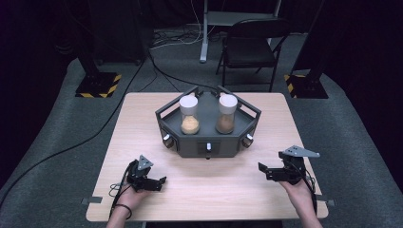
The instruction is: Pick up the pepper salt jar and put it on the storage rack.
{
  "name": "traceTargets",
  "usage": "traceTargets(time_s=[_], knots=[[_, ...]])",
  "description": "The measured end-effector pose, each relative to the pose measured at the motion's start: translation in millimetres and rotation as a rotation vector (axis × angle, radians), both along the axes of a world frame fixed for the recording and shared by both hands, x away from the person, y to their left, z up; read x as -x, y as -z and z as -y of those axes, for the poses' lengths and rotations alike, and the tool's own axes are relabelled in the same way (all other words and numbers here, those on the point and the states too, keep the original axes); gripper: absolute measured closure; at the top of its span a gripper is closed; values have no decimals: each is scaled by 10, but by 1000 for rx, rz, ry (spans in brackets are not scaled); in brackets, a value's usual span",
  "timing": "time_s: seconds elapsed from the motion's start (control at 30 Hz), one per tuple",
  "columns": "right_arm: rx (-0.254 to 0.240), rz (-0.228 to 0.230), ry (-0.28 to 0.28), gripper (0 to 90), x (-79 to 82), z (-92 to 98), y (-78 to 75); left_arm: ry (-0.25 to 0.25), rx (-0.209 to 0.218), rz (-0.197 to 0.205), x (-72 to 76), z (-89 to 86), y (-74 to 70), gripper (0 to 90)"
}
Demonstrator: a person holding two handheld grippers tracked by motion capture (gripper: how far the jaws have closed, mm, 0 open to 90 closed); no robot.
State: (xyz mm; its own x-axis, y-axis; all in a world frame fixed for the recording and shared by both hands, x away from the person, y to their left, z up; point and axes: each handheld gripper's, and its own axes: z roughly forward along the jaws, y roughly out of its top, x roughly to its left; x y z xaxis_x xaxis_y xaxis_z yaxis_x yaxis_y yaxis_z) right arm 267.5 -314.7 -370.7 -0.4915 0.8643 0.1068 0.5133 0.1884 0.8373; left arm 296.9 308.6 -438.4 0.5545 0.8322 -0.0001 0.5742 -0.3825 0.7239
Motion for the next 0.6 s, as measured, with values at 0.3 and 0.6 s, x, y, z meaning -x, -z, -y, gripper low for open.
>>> traceTargets(time_s=[0.3,0.6], knots=[[1,-38,14,0,4,38,191,0,0,0,0,0,0,3],[5,-77,28,0,-42,87,339,0,0,0,-1,0,0,3]])
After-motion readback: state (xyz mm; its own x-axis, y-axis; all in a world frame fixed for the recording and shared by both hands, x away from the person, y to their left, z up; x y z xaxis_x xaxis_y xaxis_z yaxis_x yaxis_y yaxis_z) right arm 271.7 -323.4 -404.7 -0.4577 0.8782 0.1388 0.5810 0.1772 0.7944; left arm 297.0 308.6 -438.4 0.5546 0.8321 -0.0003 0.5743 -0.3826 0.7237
